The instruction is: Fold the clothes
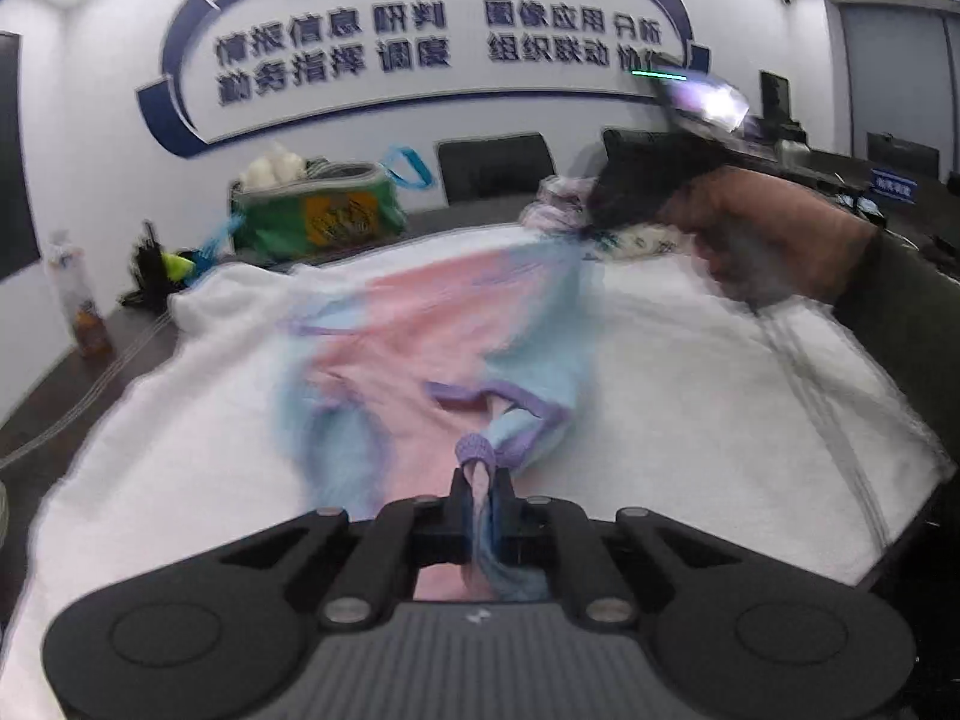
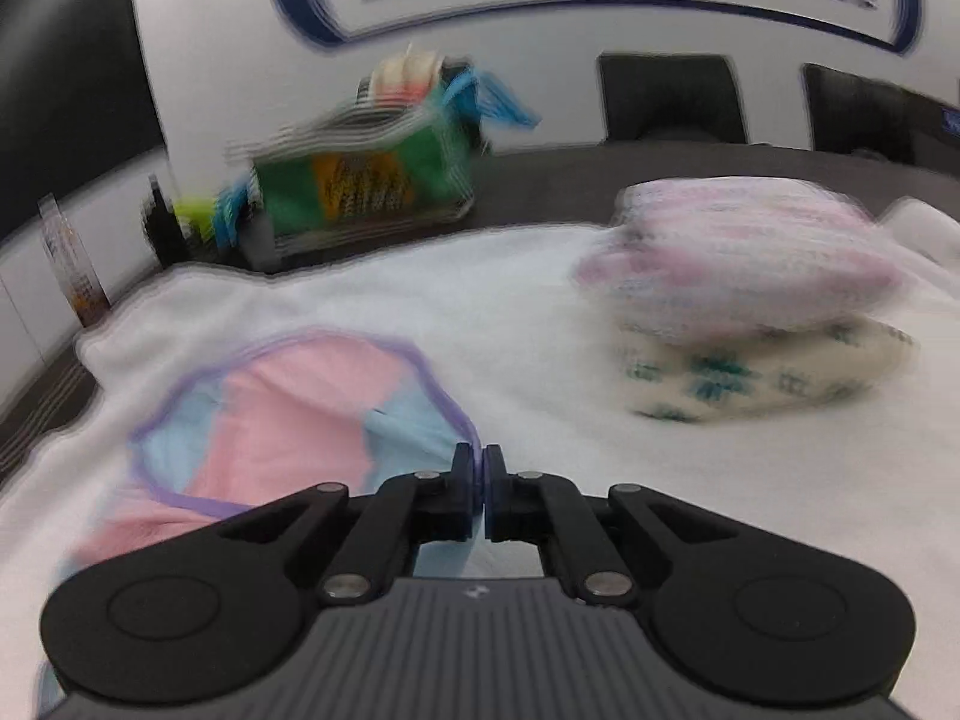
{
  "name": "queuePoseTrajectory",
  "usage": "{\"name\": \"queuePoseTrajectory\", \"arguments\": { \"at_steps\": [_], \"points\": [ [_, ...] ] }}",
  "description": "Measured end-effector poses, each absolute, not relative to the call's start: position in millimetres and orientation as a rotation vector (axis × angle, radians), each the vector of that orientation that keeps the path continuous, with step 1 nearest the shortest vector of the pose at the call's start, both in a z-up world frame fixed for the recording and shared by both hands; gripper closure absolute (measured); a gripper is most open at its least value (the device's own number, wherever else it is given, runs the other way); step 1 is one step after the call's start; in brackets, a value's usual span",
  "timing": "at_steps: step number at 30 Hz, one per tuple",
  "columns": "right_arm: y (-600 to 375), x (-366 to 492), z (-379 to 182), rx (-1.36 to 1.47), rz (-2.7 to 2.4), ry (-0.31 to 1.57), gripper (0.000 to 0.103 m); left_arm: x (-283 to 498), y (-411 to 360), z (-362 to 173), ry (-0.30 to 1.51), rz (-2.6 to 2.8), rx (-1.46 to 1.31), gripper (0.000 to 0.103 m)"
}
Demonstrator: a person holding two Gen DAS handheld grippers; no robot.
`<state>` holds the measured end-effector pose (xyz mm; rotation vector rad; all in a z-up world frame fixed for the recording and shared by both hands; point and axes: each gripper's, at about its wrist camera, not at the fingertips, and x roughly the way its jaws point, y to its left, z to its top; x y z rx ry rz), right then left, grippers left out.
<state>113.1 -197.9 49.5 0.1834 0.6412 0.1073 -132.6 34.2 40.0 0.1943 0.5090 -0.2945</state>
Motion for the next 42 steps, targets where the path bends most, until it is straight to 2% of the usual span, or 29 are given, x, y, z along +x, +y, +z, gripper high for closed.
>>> {"name": "queuePoseTrajectory", "arguments": {
  "at_steps": [5, 10, 15, 17, 19, 21, 23, 24, 28, 31, 32, 34, 36, 37, 39, 41, 42],
  "points": [
    [-266.8, -28.5, 47.0, 0.293, -0.056, 0.521, 0.101, -148.1, 88.4, 44.8, 0.454, -0.339, 0.109, 0.099],
    [-291.0, -148.6, 18.7, 0.427, -0.156, 0.57, 0.101, -157.4, 100.5, 48.2, 0.496, -0.42, 0.045, 0.099],
    [-284.4, -198.5, 20.6, 0.378, -0.128, 0.627, 0.1, -175.0, 118.4, 63.1, 0.421, -0.41, 0.083, 0.099],
    [-284.5, -202.4, 25.2, 0.313, -0.097, 0.68, 0.098, -179.4, 122.6, 58.3, 0.453, -0.412, 0.127, 0.097],
    [-285.0, -206.2, 29.9, 0.249, -0.067, 0.728, 0.096, -186.8, 134.8, 54.0, 0.5, -0.459, 0.066, 0.09],
    [-298.1, -207.5, 41.3, 0.266, -0.076, 0.68, 0.087, -185.9, 149.8, 62.4, 0.483, -0.485, -0.05, 0.082],
    [-310.5, -205.7, 54.6, 0.259, -0.094, 0.616, 0.064, -184.8, 164.9, 71.0, 0.464, -0.508, -0.166, 0.053],
    [-311.4, -199.3, 60.0, 0.231, -0.098, 0.587, 0.063, -171.0, 162.5, 80.2, 0.468, -0.474, -0.189, 0.049],
    [-296.2, -132.9, 74.2, 0.149, 0.062, 0.534, 0.062, -87.0, 122.6, 95.0, 0.587, -0.422, -0.131, 0.049],
    [-281.2, -47.2, 69.9, 0.228, 0.266, 0.612, 0.062, -33.8, 78.9, 72.3, 0.685, -0.424, 0.109, 0.05],
    [-277.9, -20.8, 65.6, 0.273, 0.283, 0.666, 0.062, -21.6, 70.1, 61.6, 0.722, -0.404, 0.158, 0.056],
    [-267.6, 21.4, 53.2, 0.305, 0.353, 0.745, 0.063, -10.3, 63.1, 40.8, 0.795, -0.413, 0.214, 0.063],
    [-257.3, 54.1, 37.9, 0.309, 0.356, 0.823, 0.063, -9.5, 68.0, 30.6, 0.813, -0.414, 0.206, 0.063],
    [-252.1, 70.2, 30.4, 0.309, 0.357, 0.861, 0.067, -9.2, 70.5, 25.6, 0.821, -0.414, 0.202, 0.063],
    [-242.0, 89.6, 20.6, 0.263, 0.342, 0.883, 0.072, -7.3, 76.9, 24.4, 0.814, -0.404, 0.173, 0.075],
    [-234.2, 97.8, 13.5, 0.224, 0.33, 0.872, 0.081, -4.2, 77.5, 27.4, 0.825, -0.408, 0.171, 0.102],
    [-230.5, 101.4, 10.3, 0.205, 0.325, 0.865, 0.085, -3.0, 74.8, 30.9, 0.818, -0.425, 0.182, 0.102]
  ]
}}
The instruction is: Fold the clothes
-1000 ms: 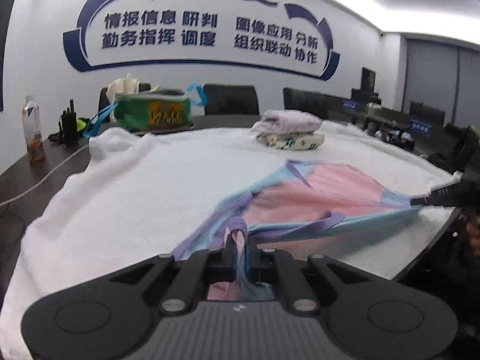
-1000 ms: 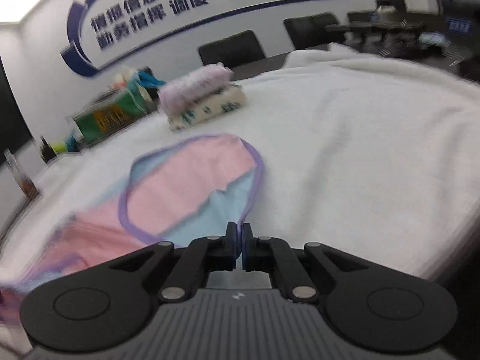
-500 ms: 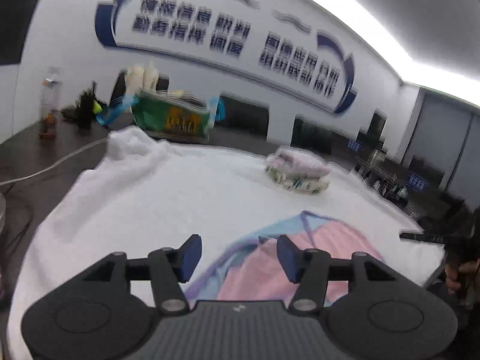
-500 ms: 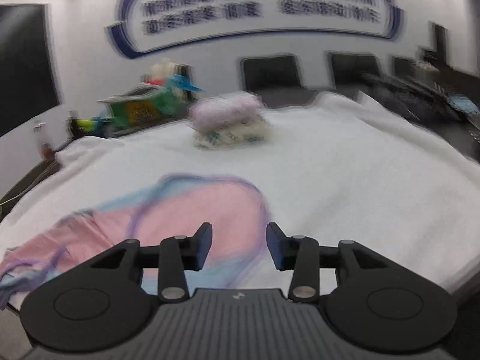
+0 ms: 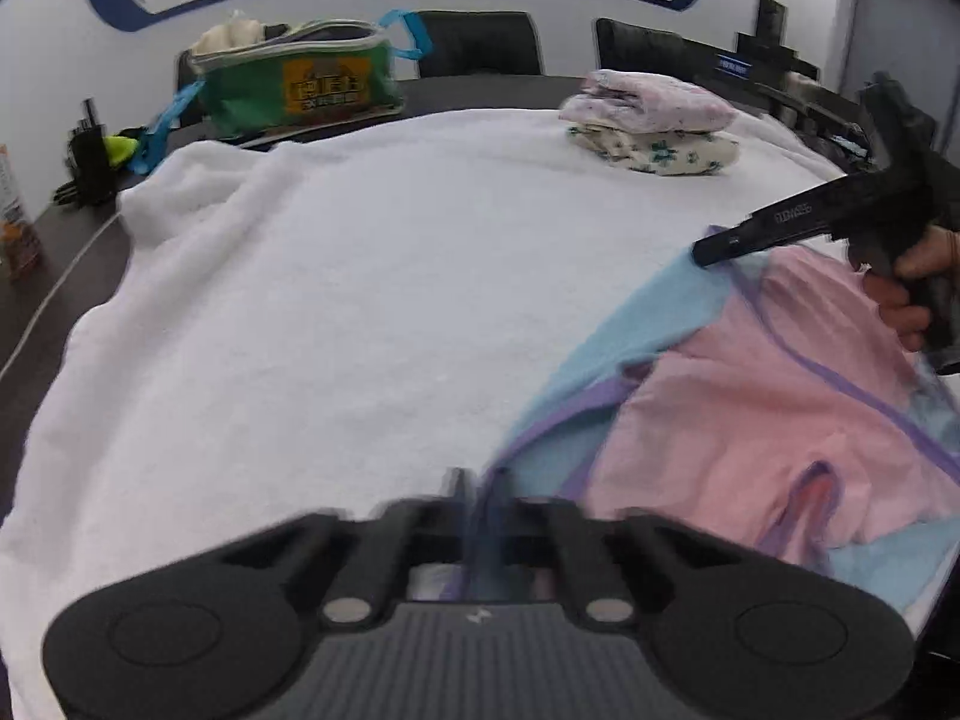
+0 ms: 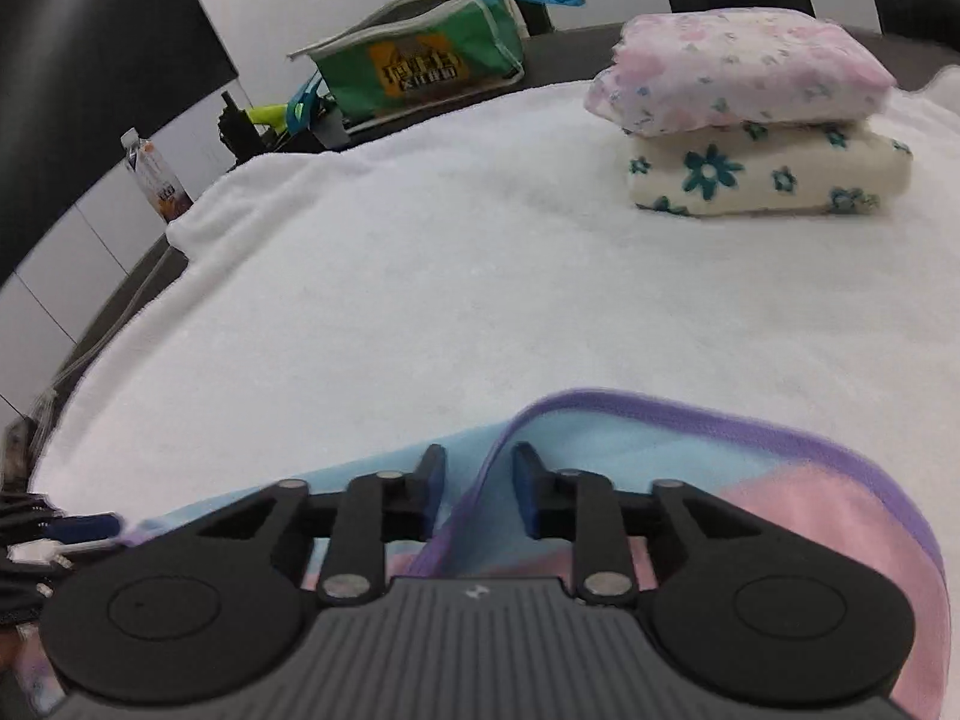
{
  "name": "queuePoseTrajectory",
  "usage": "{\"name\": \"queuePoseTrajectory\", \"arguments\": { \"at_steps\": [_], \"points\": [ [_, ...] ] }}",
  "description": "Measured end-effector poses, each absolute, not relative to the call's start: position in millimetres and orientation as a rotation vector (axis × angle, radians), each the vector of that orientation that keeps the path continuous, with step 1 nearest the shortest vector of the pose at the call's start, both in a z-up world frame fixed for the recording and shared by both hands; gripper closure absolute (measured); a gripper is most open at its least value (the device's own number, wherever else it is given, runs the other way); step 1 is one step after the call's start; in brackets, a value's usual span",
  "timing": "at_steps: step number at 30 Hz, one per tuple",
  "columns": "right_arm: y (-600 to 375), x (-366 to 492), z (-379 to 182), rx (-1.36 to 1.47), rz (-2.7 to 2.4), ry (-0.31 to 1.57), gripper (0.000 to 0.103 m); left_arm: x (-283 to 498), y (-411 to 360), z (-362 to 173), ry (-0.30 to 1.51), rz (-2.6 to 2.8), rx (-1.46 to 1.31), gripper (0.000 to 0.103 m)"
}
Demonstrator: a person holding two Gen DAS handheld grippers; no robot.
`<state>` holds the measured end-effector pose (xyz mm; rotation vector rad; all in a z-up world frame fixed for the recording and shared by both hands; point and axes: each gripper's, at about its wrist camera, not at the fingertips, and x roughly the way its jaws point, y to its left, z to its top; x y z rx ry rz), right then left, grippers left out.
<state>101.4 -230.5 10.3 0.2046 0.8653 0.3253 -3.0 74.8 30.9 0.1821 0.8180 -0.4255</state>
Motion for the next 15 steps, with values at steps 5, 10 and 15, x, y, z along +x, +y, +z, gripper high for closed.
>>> {"name": "queuePoseTrajectory", "arguments": {
  "at_steps": [5, 10, 15],
  "points": [
    [-223.5, 88.5, 25.2, 0.144, 0.312, 0.738, 0.102, 21.9, 59.7, 61.5, 0.735, -0.44, 0.252, 0.102],
    [-238.1, 110.9, 40.1, 0.184, 0.147, 0.62, 0.102, 92.2, 46.8, 86.6, 0.707, -0.427, 0.272, 0.095],
    [-260.3, 131.1, 37.0, 0.222, 0.125, 0.681, 0.093, 102.0, 47.2, 95.2, 0.683, -0.335, 0.269, 0.073]
  ]
}}
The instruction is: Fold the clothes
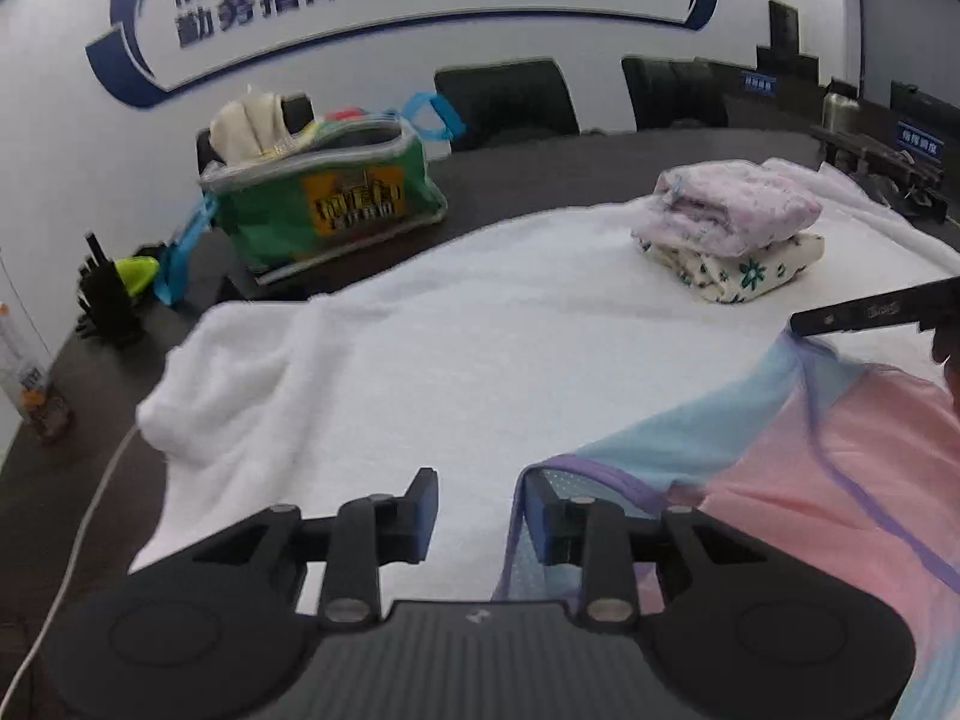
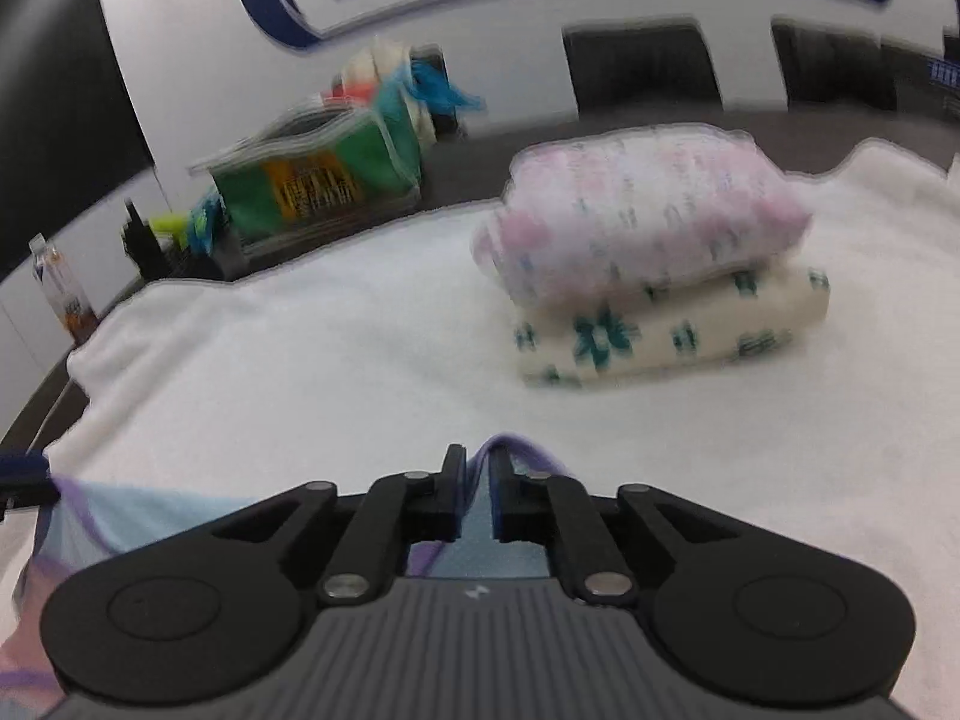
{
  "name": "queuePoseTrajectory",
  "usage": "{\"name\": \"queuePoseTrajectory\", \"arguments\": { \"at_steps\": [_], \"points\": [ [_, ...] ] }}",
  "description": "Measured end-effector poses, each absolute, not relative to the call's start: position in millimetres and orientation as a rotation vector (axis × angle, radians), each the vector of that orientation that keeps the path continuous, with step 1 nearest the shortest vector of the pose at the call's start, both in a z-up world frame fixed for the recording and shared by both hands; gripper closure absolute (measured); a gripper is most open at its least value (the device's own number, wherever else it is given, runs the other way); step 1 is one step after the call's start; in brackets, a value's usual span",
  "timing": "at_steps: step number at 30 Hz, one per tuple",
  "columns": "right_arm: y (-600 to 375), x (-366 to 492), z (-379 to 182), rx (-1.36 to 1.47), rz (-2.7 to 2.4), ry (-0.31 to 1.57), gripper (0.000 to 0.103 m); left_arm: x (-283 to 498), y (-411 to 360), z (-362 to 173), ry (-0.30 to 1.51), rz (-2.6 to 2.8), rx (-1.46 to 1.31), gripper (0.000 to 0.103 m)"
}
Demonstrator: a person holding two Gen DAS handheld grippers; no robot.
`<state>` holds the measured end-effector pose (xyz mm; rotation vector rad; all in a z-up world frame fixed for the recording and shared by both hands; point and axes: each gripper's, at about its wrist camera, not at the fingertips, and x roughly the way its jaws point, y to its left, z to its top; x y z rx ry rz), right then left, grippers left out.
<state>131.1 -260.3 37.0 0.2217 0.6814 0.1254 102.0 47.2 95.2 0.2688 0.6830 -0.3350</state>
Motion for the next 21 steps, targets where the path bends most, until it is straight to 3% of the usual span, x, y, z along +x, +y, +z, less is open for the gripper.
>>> {"name": "queuePoseTrajectory", "arguments": {
  "at_steps": [1, 2, 4, 5, 10, 15, 16, 19, 20, 21],
  "points": [
    [-266.3, 127.5, 39.6, 0.221, 0.133, 0.693, 0.085, 86.7, 53.0, 99.5, 0.66, -0.338, 0.255, 0.071],
    [-274.3, 109.8, 47.3, 0.192, 0.131, 0.651, 0.066, 67.9, 60.2, 103.1, 0.642, -0.354, 0.237, 0.066],
    [-289.8, 65.1, 57.9, 0.153, 0.159, 0.61, 0.037, 20.1, 78.2, 106.4, 0.605, -0.437, 0.172, 0.056],
    [-297.4, 41.1, 61.6, 0.139, 0.192, 0.598, 0.036, -1.7, 85.9, 106.4, 0.588, -0.478, 0.132, 0.051],
    [-294.6, -59.8, 50.5, 0.041, 0.358, 0.639, 0.037, -62.7, 61.7, 60.6, 0.675, -0.614, 0.054, 0.051],
    [-259.3, -113.8, 21.8, -0.094, 0.473, 0.68, 0.038, -68.5, 24.3, 24.1, 0.725, -0.588, 0.063, 0.059],
    [-253.8, -123.8, 17.3, -0.149, 0.495, 0.661, 0.04, -67.9, 21.7, 19.5, 0.735, -0.578, 0.04, 0.064],
    [-246.1, -134.5, 4.2, -0.219, 0.529, 0.636, 0.08, -73.3, 23.7, 20.2, 0.726, -0.554, 0.036, 0.099],
    [-246.9, -134.9, 3.8, -0.21, 0.534, 0.625, 0.098, -74.3, 27.6, 21.1, 0.742, -0.562, 0.005, 0.1],
    [-247.7, -135.3, 3.5, -0.202, 0.538, 0.613, 0.099, -75.3, 31.6, 22.0, 0.757, -0.571, -0.028, 0.1]
  ]
}}
